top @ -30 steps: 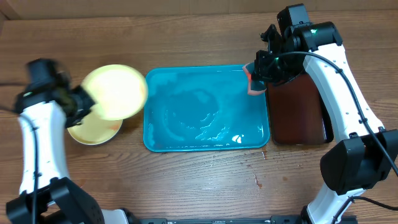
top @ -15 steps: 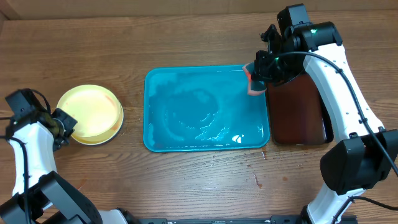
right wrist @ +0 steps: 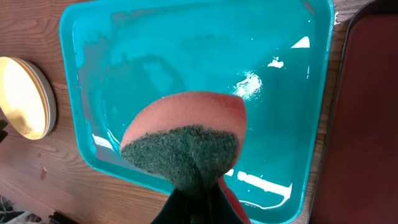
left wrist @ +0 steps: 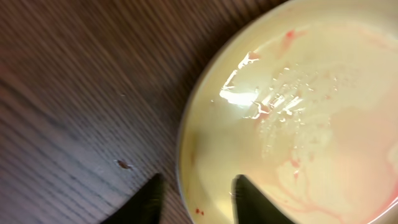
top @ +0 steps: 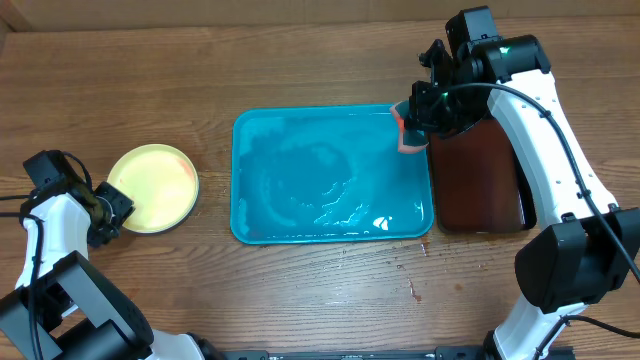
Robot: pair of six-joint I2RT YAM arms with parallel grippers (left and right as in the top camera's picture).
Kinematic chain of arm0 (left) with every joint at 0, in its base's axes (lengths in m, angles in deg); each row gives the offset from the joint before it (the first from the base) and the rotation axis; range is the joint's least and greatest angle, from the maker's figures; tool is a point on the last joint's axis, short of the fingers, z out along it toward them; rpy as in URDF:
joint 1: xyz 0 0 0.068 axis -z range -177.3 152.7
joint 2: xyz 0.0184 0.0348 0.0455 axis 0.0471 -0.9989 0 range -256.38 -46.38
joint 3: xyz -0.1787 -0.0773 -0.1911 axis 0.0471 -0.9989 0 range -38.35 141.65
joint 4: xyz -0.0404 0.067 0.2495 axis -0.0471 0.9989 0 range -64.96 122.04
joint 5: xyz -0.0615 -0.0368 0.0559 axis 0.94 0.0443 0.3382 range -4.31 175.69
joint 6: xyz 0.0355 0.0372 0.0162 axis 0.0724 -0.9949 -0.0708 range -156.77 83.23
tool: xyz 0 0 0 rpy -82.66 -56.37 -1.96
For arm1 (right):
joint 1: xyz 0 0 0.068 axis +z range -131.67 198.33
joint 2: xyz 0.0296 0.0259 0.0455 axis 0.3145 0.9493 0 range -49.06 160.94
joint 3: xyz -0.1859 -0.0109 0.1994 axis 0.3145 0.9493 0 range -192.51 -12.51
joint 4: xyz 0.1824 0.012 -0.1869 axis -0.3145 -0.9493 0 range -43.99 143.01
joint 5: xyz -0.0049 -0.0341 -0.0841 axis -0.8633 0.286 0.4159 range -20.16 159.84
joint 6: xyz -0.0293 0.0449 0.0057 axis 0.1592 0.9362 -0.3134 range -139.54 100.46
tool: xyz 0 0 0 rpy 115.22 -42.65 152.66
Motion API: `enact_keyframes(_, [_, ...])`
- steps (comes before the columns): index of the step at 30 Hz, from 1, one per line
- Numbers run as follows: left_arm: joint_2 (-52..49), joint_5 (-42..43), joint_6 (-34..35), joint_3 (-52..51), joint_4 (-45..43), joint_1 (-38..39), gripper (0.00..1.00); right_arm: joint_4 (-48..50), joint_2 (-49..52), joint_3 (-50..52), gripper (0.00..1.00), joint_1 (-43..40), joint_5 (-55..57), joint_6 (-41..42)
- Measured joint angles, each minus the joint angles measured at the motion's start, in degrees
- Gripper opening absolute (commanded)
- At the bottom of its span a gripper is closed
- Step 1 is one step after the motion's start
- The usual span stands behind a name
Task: Clean dirty plates on tray and stack at the side
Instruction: 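Lower the sponge into the dark brown tray and release with right gripper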
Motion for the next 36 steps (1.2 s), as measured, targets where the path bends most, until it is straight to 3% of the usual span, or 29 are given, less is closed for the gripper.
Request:
enact_keyframes(8, [0.0,4.8,-3.5,2.1,4.1,0.9,0.58,0.0,0.0,0.0,0.04,0.0,0.2,0.0])
enact_keyframes(19, [0.0,12.2,-14.0,20.3,15.3,12.9,0.64,-0.9,0.0,0.0,0.04,-1.4,5.2,0.0])
enact_keyframes(25, [0.0,13.8,-15.9,21.7,15.3,23.4,0.79,-0.9,0.0,0.0,0.04,-5.1,16.5,0.0])
enact_keyframes(36, [0.0,14.4,-15.8,21.7,9.7,35.7,0.87,6.6,0.1,9.7,0.04,-11.7,26.6,-1.5])
